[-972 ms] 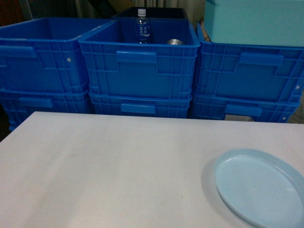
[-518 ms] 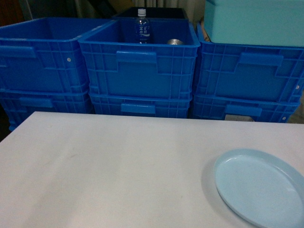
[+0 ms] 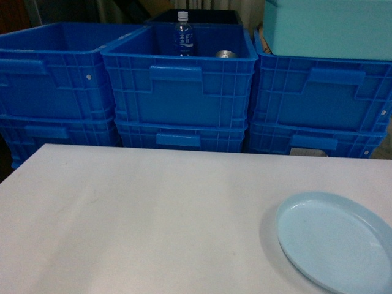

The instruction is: Place blue tray on left shelf second layer neatly

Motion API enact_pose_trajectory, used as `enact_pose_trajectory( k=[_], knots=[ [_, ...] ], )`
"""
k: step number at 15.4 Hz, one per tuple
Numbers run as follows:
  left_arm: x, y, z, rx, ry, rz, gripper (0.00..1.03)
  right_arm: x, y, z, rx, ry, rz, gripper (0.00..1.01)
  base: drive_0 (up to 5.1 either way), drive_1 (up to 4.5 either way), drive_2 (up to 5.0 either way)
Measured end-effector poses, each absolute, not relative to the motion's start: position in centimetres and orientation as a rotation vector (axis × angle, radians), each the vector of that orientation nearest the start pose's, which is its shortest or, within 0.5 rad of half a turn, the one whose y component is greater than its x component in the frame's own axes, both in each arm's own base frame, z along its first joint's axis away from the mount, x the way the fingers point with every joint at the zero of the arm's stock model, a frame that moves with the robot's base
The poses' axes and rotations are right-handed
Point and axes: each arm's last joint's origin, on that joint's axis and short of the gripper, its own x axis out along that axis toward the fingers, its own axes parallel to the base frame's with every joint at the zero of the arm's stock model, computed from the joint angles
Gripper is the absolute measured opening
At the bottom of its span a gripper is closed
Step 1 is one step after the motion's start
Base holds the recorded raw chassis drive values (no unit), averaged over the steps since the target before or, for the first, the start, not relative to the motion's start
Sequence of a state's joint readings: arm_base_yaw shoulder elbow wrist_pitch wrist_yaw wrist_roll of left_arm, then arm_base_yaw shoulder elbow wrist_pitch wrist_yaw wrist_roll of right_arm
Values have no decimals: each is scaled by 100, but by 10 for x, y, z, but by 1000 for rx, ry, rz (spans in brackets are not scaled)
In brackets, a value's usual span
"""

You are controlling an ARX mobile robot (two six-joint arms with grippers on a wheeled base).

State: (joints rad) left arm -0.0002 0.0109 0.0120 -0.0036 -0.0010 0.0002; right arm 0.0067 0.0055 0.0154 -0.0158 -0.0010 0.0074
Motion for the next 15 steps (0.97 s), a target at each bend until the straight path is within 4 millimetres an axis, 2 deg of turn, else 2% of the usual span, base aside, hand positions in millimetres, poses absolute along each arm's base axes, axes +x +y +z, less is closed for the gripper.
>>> enact_pose_trajectory(
  k=[2,4,6,7,8,10,12,13,15],
  knots=[
    [98,0,166,0,2,1,98,98,1,166,16,23,27,98,0,0,0],
    [98,0,166,0,2,1,98,115,-5,173,98,72,81,98,0,0,0],
    [98,0,166,0,2,1,98,162,-18,210,241,113,147,98,0,0,0],
    [98,0,166,0,2,1,98,198,-25,224,247,115,122,98,0,0,0],
    [98,0,166,1,2,1,98,228,-34,220,265,204,121,98,0,0,0],
    [98,0,166,0,2,1,98,257,-50,185,438,457,163,98,0,0,0],
    [98,0,166,0,2,1,98,268,-64,154,569,601,173,98,0,0,0],
    [98,0,166,0,2,1,98,269,-67,142,580,639,162,98,0,0,0],
    [98,0,166,1,2,1,98,272,-67,131,520,655,161,98,0,0,0]
  ],
)
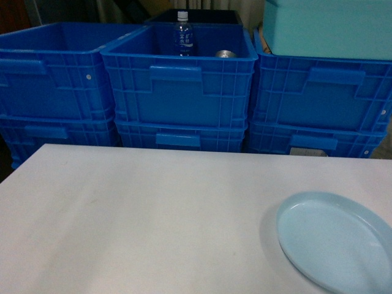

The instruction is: Place blue tray on left shelf second layer neatly

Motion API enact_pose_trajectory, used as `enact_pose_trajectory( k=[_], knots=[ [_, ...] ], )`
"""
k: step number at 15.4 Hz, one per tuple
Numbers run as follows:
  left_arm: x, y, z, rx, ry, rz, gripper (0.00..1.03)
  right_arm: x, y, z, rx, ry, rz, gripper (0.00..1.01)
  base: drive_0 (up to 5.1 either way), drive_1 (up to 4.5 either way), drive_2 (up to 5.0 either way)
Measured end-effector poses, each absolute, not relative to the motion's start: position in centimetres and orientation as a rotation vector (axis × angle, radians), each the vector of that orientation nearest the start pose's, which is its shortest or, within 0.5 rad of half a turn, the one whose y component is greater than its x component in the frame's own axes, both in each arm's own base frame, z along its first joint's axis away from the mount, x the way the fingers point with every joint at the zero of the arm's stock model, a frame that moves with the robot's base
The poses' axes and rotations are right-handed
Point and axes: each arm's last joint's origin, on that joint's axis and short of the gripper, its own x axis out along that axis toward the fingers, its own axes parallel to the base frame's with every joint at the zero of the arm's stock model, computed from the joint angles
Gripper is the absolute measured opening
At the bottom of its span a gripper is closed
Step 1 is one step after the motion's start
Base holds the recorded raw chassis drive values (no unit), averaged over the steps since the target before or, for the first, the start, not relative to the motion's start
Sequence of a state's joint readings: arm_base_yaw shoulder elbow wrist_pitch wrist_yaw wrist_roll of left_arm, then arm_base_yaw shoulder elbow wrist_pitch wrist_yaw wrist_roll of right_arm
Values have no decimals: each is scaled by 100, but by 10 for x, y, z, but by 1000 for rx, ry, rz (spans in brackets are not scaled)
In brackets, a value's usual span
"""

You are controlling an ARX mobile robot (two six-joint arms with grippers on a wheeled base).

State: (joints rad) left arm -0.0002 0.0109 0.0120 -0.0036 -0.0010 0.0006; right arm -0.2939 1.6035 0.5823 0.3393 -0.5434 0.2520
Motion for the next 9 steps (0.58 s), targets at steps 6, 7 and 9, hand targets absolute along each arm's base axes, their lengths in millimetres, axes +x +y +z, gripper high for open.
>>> enact_pose_trajectory(
  k=[6,7,9],
  knots=[
    [98,0,166,1,2,1,98,281,-67,86,556,721,131,98,0,0,0],
    [98,0,166,1,2,1,98,282,-64,81,567,729,131,98,0,0,0],
    [98,0,166,0,2,1,98,284,-59,72,583,746,118,98,0,0,0]
  ],
)
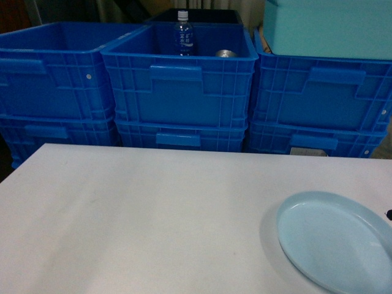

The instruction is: Place blue tray on left shelf second layer neatly

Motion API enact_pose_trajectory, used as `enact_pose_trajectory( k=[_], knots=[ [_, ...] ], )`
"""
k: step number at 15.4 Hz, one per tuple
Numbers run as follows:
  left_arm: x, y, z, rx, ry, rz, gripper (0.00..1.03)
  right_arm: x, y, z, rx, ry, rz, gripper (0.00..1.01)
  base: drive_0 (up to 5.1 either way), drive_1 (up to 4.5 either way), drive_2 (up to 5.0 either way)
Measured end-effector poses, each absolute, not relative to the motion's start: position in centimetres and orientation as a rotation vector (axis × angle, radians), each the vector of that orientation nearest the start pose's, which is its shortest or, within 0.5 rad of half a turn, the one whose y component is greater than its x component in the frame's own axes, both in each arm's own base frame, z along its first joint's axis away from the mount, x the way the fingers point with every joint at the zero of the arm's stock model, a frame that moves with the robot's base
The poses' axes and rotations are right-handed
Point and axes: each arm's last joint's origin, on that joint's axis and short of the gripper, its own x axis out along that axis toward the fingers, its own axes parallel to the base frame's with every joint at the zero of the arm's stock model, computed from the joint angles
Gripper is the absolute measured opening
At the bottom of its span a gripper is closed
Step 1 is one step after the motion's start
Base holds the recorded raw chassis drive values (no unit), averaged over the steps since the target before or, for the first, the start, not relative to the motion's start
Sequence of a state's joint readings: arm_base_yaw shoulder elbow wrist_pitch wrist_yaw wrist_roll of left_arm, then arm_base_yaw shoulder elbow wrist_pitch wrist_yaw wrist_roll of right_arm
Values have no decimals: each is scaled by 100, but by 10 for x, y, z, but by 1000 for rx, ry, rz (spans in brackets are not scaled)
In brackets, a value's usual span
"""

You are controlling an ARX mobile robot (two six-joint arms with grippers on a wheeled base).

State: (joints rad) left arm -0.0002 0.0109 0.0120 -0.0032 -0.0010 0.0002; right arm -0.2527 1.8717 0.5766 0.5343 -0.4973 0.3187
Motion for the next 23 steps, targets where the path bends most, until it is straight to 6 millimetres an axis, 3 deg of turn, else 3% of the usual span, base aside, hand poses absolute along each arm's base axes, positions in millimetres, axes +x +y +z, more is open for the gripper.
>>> enact_pose_trajectory(
  k=[6,11,16,17,18,22,23],
  knots=[
    [98,0,166,0,2,1,98,281,-54,44,637,786,57,98,0,0,0],
    [98,0,166,1,2,1,98,282,-36,44,657,798,88,98,0,0,0],
    [98,0,166,1,2,1,98,283,-33,43,658,815,63,95,0,0,0],
    [98,0,166,0,2,0,98,283,-33,41,652,825,50,73,0,0,0],
    [98,0,166,0,2,1,98,282,-27,40,645,842,62,42,0,0,0],
    [98,0,166,1,2,1,98,283,-26,39,640,840,64,6,0,0,0],
    [98,0,166,1,2,1,98,283,-26,40,634,831,62,1,0,0,0]
  ],
)
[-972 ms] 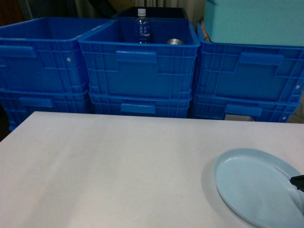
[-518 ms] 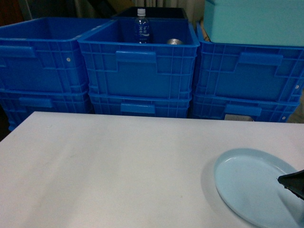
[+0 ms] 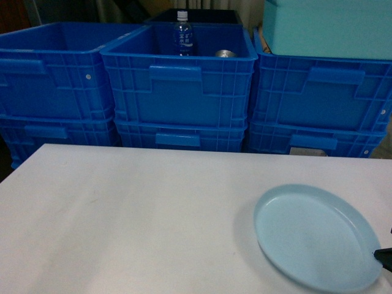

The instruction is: Place blue tray on left shelf second layer neatly

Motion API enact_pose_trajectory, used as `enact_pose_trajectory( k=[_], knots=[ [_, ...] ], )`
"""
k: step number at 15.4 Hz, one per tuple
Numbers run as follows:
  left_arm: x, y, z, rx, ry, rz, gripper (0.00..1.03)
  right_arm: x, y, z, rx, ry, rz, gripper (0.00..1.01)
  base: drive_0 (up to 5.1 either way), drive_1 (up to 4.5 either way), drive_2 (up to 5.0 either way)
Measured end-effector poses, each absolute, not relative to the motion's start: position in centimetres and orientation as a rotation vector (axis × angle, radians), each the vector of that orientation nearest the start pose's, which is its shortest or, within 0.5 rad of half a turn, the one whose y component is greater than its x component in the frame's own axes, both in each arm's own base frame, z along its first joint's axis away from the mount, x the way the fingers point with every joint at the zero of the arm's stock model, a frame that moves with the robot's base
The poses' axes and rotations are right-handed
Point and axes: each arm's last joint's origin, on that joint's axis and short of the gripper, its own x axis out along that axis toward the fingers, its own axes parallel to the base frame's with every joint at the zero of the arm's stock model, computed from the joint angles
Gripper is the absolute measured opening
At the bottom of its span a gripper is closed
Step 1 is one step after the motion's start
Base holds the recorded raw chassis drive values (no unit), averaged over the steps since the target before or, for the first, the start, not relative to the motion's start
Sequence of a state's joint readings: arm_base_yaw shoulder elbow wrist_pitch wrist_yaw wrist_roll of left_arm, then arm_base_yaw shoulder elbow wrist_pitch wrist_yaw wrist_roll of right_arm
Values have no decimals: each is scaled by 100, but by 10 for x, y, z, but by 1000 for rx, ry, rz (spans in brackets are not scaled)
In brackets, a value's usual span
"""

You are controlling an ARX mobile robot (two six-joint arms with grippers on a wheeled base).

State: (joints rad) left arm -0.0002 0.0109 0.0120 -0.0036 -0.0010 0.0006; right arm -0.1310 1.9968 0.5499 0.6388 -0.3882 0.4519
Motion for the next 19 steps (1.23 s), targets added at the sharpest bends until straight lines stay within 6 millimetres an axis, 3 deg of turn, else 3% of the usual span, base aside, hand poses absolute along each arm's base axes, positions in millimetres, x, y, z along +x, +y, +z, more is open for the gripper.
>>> enact_pose_trajectory(
  k=[8,11,13,14,15,16,17,19],
  knots=[
    [98,0,166,1,2,0,98,281,-26,39,629,833,67,2,0,0,0],
    [98,0,166,1,2,0,98,277,-22,52,615,809,94,2,0,0,0],
    [98,0,166,0,2,1,98,276,-15,92,561,738,167,2,0,0,0],
    [98,0,166,0,2,1,98,268,-16,132,488,690,208,2,0,0,0],
    [98,0,166,0,2,1,98,256,-31,177,390,632,212,2,0,0,0],
    [98,0,166,0,2,1,98,233,-35,214,311,570,214,2,0,0,0],
    [98,0,166,1,2,0,98,224,-30,231,264,501,211,2,0,0,0],
    [98,0,166,1,2,1,98,209,-18,233,228,454,181,2,0,0,0]
  ],
)
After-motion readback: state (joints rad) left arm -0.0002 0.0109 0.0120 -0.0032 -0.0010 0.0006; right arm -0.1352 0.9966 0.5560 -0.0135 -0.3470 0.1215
